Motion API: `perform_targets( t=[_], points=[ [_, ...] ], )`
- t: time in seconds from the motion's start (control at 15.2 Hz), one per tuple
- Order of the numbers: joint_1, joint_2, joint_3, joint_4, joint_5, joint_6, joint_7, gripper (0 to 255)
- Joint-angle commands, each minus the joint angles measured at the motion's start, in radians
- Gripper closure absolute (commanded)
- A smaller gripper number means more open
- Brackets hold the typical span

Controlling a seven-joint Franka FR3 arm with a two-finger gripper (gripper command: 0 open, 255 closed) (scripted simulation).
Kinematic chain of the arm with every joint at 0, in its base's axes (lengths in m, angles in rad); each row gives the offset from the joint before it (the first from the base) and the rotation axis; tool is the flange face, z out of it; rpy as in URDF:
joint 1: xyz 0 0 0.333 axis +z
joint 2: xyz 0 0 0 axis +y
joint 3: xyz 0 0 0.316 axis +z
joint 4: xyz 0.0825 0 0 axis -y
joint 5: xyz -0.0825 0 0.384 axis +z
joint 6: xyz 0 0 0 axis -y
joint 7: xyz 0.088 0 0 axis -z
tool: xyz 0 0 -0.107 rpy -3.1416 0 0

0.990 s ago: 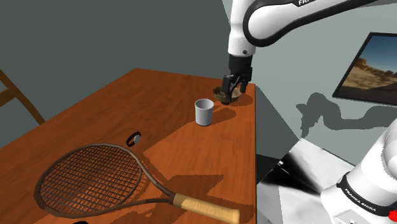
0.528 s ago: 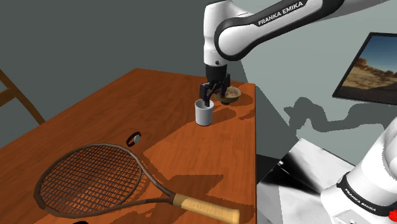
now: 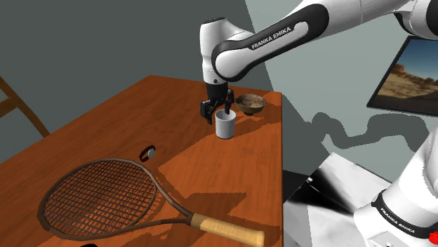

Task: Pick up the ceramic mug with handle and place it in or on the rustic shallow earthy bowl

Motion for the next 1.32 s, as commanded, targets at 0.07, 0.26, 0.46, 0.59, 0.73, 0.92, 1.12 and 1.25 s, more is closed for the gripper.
perform_targets(
  t=[0.07,0.26,0.46,0.59,0.73,0.92,1.12,1.25],
  points=[
    [0.002,0.021,-0.003,-0.015,-0.009,0.035,0.007,0],
    [0.002,0.035,-0.006,-0.031,-0.015,0.065,0.011,0],
    [0.002,0.035,-0.006,-0.031,-0.015,0.065,0.011,0],
    [0.002,0.035,-0.006,-0.031,-0.015,0.065,0.011,0],
    [0.002,0.035,-0.006,-0.031,-0.015,0.064,0.011,0],
    [0.002,0.035,-0.006,-0.031,-0.015,0.064,0.011,255],
    [0.002,0.035,-0.006,-0.031,-0.015,0.064,0.011,255],
    [0.002,0.035,-0.006,-0.031,-0.015,0.064,0.011,255]
  ],
)
